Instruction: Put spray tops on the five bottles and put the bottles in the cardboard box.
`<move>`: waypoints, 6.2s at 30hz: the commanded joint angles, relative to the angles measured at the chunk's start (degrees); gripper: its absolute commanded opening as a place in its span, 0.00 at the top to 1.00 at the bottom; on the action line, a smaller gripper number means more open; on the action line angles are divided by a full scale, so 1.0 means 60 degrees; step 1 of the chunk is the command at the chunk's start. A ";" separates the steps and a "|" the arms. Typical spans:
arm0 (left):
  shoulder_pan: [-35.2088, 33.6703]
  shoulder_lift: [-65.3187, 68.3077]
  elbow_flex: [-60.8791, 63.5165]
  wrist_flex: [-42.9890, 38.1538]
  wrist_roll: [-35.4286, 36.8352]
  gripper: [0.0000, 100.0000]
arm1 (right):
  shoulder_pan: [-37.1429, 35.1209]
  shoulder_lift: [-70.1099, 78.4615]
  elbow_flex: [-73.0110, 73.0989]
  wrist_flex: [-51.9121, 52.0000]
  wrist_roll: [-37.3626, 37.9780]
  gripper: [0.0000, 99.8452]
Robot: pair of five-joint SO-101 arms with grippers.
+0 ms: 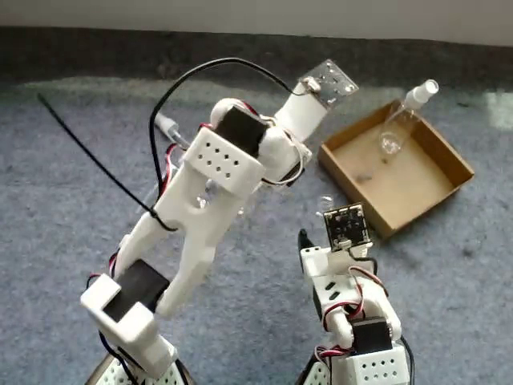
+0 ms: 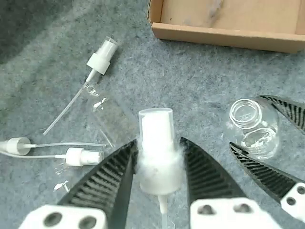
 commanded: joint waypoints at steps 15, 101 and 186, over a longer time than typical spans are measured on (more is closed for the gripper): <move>-0.0007 -0.5736 -0.0432 0.1524 0.0132 1.00 | -0.3582 -0.0125 0.0637 -0.2703 -0.0029 0.91; -0.0256 -1.1538 1.3077 -1.3773 0.1773 1.00 | -0.3582 -0.0125 0.1121 -0.3451 -0.0029 0.91; 0.0696 -1.4542 1.8982 -1.3758 0.2564 0.99 | -0.2630 -0.0125 0.1121 -0.3040 0.2183 0.91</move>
